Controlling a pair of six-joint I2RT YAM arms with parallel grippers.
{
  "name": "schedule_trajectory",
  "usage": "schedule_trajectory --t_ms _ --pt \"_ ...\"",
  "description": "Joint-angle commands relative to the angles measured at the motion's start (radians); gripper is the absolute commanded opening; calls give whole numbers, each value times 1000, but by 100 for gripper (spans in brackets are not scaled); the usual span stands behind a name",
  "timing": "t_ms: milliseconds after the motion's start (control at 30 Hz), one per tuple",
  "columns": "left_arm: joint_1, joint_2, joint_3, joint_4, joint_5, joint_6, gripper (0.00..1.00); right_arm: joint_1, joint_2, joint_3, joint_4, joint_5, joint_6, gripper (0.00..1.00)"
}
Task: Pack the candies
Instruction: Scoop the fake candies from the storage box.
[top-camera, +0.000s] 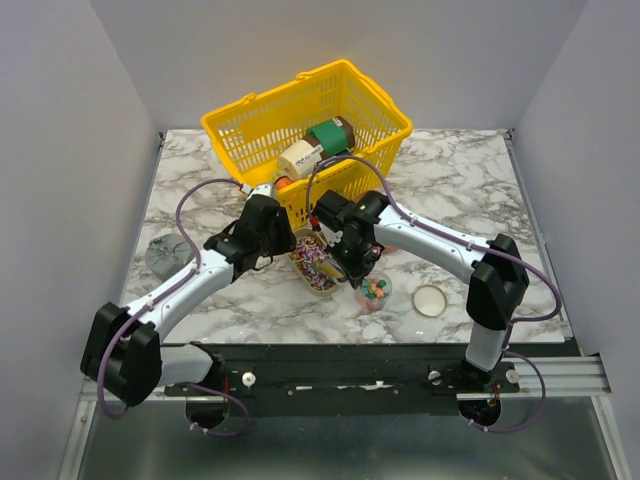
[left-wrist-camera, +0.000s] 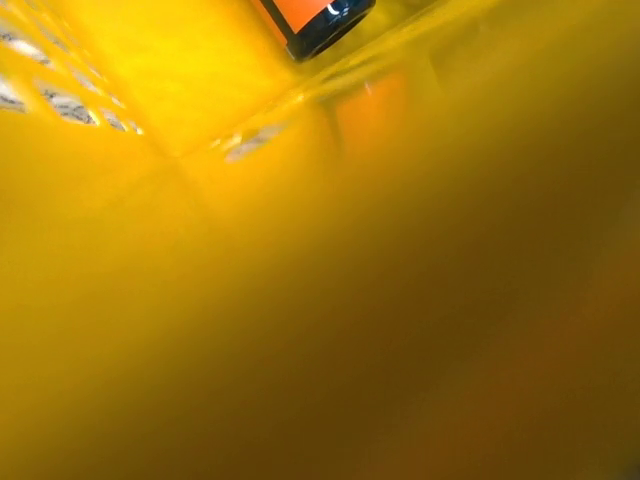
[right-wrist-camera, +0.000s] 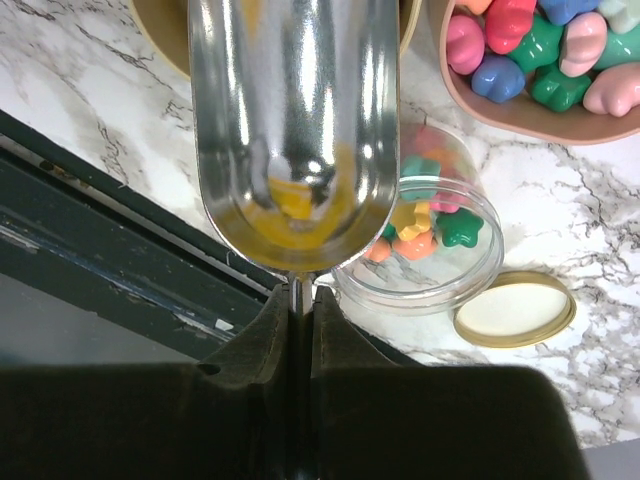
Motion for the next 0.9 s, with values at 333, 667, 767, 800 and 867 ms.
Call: schedule_trajectory --t_ms 333,667,767,800,867 --pt "-120 -245 -195 -31 -110 -317 56 4 -84 -51 10 28 9 1" --pt "-189 -162 -269 64 -161 -528 57 7 -45 -12 -15 35 1 1" --pt "-197 -113 -310 170 -144 -572 56 13 -54 -26 -26 38 -4 1" --pt "-201 -84 -313 184 -146 -603 56 16 -58 -28 -38 37 -7 1" --pt "-221 -59 -317 219 -165 -612 54 24 -62 -29 -49 34 -13 1"
